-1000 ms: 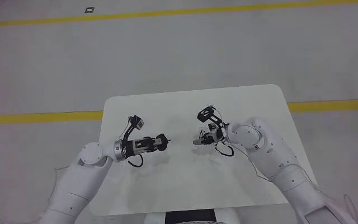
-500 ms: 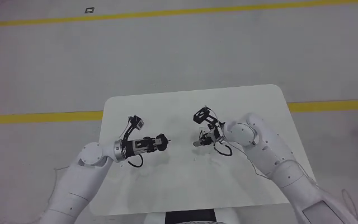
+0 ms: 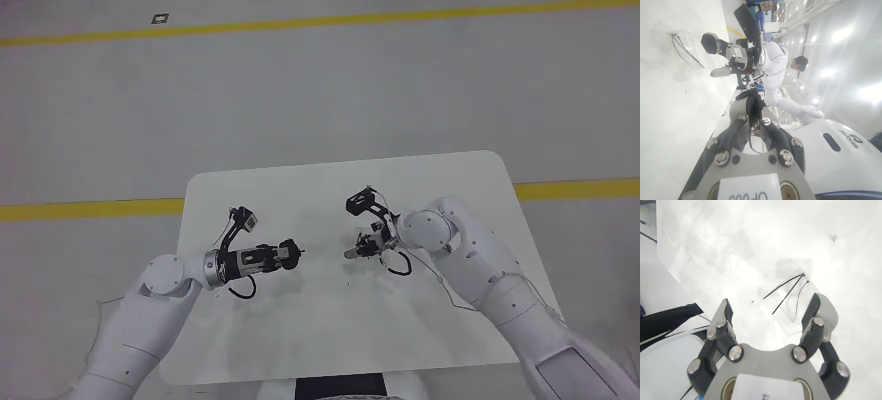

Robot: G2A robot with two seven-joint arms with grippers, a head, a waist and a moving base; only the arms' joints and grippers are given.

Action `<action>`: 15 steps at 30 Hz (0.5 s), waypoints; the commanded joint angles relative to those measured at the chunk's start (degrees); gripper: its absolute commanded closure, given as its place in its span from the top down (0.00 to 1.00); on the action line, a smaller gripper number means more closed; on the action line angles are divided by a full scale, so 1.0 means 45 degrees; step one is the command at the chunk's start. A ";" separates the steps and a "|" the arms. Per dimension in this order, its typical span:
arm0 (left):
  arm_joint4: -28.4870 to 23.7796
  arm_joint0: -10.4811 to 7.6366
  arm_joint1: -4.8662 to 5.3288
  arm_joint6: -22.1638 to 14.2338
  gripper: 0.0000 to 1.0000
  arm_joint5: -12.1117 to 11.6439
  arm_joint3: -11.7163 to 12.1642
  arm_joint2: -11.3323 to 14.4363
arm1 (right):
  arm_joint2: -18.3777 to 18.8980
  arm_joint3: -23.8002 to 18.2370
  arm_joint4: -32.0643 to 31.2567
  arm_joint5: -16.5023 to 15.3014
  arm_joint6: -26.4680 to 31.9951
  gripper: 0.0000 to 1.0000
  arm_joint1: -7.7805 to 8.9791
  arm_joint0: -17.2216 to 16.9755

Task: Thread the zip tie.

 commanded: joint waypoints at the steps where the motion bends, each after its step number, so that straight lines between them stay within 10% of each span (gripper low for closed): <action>1: 0.0000 0.0000 0.0000 0.0000 0.00 0.0000 0.0000 0.0000 | -0.0002 0.0117 0.0067 0.0149 0.0003 0.40 -0.0006 0.0060; 15: 0.0000 0.0000 0.0000 0.0000 0.00 0.0000 0.0000 0.0000 | -0.0140 0.0785 0.0099 0.0795 0.0158 0.22 -0.0002 0.0198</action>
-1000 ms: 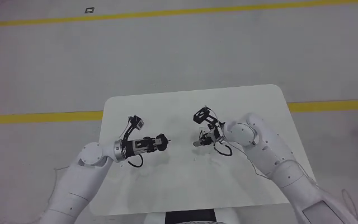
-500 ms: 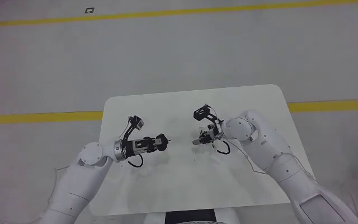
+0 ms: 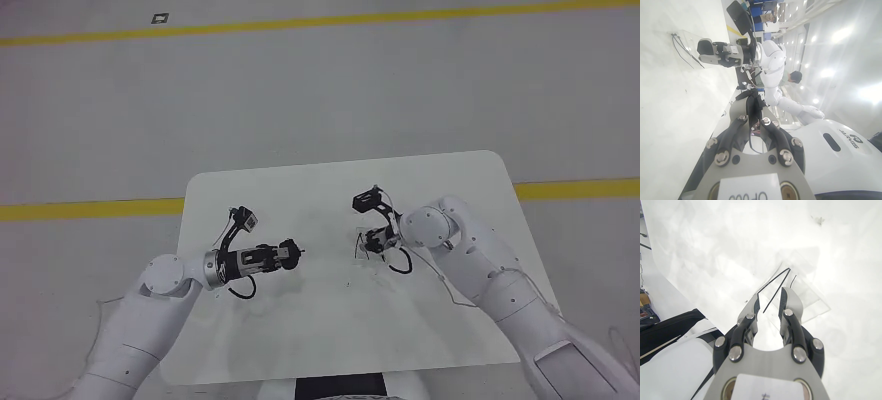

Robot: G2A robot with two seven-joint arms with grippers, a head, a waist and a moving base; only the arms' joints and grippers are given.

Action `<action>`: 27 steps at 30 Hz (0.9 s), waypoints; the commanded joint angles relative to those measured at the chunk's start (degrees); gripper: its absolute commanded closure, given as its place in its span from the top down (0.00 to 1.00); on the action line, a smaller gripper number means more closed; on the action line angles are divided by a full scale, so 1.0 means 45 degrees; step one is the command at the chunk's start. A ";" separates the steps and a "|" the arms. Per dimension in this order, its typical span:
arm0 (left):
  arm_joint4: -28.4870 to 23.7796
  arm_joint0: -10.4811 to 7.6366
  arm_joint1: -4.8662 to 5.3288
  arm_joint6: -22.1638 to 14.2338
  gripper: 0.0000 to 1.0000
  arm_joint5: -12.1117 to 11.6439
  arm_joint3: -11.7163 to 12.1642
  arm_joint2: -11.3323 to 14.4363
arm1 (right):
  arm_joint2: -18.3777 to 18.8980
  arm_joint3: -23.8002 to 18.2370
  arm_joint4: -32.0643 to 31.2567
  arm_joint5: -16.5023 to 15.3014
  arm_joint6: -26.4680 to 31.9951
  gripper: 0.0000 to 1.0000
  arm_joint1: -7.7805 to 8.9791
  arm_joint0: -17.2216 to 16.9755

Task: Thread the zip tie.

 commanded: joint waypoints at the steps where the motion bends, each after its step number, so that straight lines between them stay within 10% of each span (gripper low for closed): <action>1: 0.0000 0.0000 0.0000 0.0000 0.00 0.0000 0.0000 0.0000 | -0.0043 0.0110 0.0044 -0.0009 -0.0015 0.22 -0.0008 0.0010; 27: 0.0000 0.0000 0.0000 0.0000 0.00 0.0000 0.0000 0.0000 | -0.1191 0.2271 0.0287 0.0140 -0.0859 0.21 -0.0491 0.1068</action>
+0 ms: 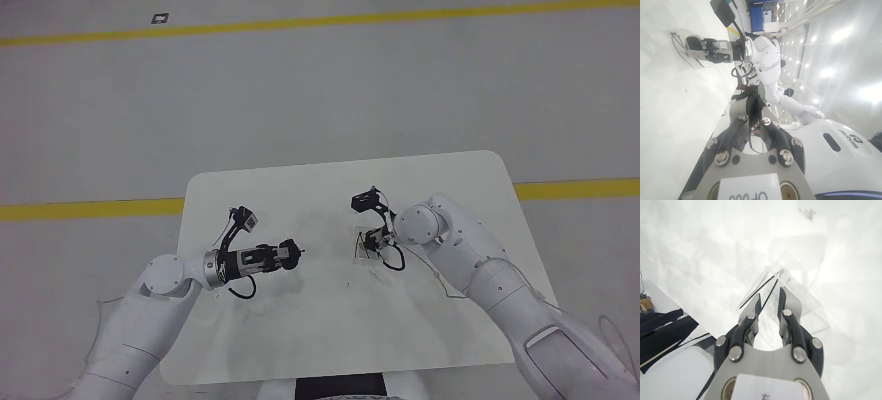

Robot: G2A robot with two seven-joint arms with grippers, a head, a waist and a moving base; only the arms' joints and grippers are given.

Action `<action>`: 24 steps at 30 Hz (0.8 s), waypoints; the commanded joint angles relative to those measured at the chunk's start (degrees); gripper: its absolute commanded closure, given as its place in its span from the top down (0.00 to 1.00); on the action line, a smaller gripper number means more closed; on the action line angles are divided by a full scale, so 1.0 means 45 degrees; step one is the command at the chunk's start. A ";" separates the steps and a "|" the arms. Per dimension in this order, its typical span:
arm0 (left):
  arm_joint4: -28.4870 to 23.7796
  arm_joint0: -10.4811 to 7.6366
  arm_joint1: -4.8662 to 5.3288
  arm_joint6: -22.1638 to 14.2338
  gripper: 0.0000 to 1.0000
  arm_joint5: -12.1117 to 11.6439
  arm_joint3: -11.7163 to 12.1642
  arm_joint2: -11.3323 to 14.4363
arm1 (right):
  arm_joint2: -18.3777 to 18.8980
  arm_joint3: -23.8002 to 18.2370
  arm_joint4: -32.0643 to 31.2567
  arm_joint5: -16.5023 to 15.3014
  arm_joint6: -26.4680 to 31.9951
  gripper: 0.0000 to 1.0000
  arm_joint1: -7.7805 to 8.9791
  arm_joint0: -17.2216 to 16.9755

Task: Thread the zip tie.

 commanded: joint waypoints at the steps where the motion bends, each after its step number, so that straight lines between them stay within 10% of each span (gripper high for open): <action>1: 0.0000 0.0000 0.0000 0.0000 0.00 0.0000 0.0000 0.0000 | -0.0047 0.0069 0.0010 -0.0002 -0.0013 0.21 -0.0022 0.0033; 9: 0.0000 0.0000 0.0000 0.0000 0.00 0.0000 0.0000 0.0000 | -0.0085 0.0050 -0.0109 0.0195 0.0044 0.00 -0.0038 0.0069; 24: 0.0000 0.0000 0.0000 0.0000 0.00 0.0000 0.0000 0.0000 | 0.1512 -0.2288 -0.0306 0.0525 0.0348 0.00 0.0598 -0.1246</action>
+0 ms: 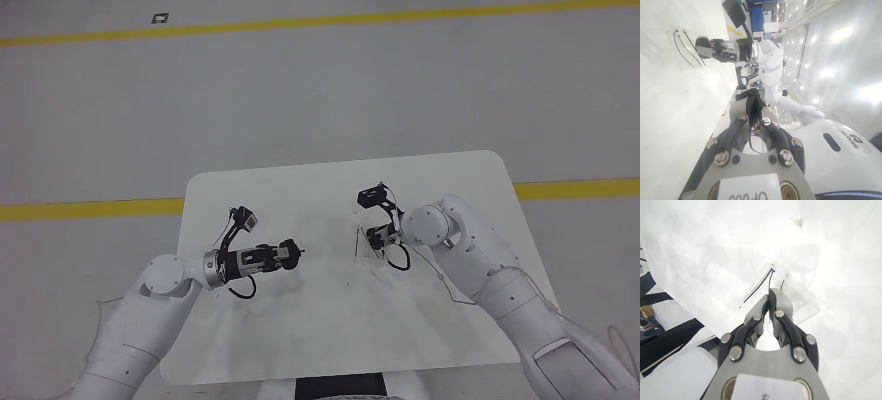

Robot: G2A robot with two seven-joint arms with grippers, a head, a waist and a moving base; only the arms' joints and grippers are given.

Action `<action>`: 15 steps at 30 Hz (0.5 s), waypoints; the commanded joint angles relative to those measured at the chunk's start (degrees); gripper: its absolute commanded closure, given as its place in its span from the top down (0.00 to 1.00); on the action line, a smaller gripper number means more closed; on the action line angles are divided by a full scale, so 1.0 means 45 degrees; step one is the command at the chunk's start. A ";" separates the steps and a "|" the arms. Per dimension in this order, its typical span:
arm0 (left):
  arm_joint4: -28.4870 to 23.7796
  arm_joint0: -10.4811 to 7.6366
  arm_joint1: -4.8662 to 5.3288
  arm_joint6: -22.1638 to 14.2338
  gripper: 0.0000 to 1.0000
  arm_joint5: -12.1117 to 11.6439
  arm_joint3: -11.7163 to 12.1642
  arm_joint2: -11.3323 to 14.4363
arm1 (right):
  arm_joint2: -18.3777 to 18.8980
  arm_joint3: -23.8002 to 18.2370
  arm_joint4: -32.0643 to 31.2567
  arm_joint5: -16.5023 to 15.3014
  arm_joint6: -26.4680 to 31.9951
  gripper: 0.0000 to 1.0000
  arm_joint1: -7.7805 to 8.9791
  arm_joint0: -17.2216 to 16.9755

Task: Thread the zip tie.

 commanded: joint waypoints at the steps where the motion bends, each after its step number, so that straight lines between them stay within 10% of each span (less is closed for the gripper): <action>1: 0.0000 0.0000 0.0000 0.0000 0.00 0.0000 0.0000 0.0000 | 0.0266 -0.0351 -0.0010 -0.0016 0.0038 0.00 0.0099 -0.0248; 15: 0.0000 0.0000 0.0000 0.0000 0.00 0.0000 0.0000 0.0000 | 0.2488 -0.2294 0.2618 -0.1405 -0.1575 0.00 0.0606 -0.2388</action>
